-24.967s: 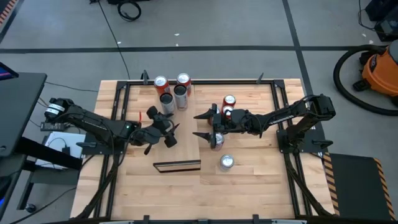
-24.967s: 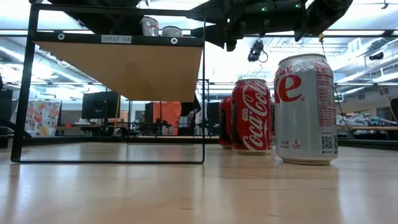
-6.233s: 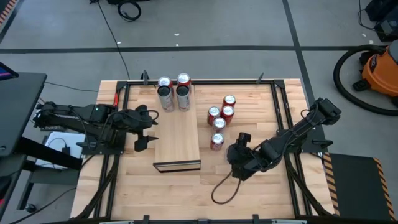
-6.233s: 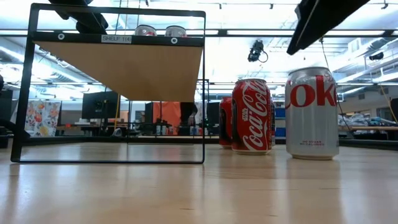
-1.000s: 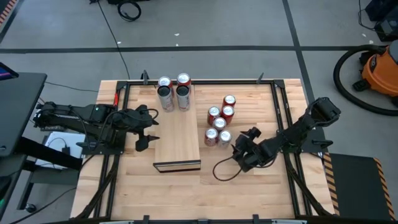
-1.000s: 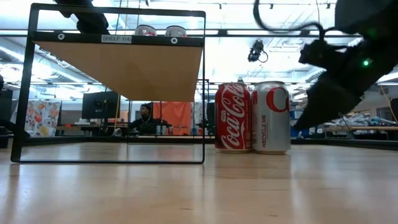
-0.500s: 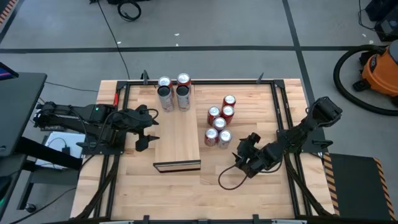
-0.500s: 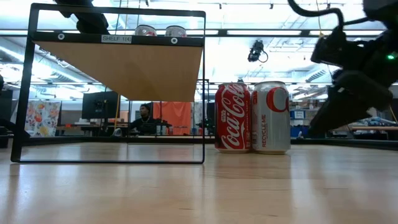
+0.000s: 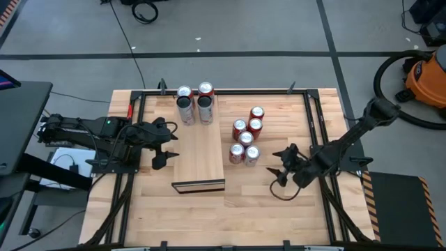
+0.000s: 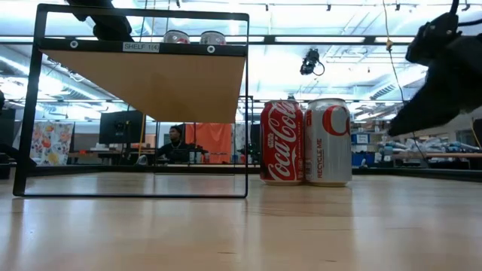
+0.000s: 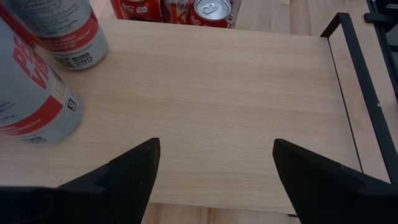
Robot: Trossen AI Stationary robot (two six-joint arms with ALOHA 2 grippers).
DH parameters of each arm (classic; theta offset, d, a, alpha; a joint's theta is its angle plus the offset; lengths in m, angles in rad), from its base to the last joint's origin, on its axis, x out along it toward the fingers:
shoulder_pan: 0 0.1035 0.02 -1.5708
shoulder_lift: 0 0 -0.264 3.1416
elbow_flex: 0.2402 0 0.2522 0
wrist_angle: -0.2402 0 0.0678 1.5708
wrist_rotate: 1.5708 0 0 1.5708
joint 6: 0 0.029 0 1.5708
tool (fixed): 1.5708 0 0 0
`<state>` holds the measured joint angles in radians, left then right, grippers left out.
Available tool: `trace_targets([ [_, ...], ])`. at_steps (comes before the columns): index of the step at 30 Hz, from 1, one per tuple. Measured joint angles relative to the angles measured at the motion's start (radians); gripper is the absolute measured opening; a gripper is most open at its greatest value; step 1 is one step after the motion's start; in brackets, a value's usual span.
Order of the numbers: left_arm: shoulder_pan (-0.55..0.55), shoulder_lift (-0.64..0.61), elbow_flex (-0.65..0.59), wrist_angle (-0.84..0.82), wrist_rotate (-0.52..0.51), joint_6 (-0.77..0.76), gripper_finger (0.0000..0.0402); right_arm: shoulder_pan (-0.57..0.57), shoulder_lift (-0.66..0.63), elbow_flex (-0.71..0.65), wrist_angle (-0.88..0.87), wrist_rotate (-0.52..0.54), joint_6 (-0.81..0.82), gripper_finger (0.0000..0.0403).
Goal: Place canned beverage on shelf
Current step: Put the bottom red-silver soda can on the shelf
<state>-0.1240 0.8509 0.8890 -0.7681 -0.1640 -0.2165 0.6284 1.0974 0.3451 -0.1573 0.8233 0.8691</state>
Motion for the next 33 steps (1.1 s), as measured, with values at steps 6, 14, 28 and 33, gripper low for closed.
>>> trace_targets([
  [6,0.0,0.0,0.0,0.0,0.0,-0.004,0.0322,-0.055,0.032,-0.065,0.267,0.018,-0.18,0.0377],
  [14,0.0,0.0,0.0,0.0,0.0,-0.018,0.0322,-0.11,0.18,-0.064,0.581,0.03,-0.389,0.0397],
  [28,0.0,0.0,0.0,-0.001,0.0,-0.019,0.0322,-0.191,0.497,-0.063,1.073,0.05,-0.583,0.04],
  [33,0.0,0.0,0.0,-0.001,0.0,-0.019,0.0322,-0.24,0.561,-0.046,1.131,0.013,-0.605,0.0399],
])
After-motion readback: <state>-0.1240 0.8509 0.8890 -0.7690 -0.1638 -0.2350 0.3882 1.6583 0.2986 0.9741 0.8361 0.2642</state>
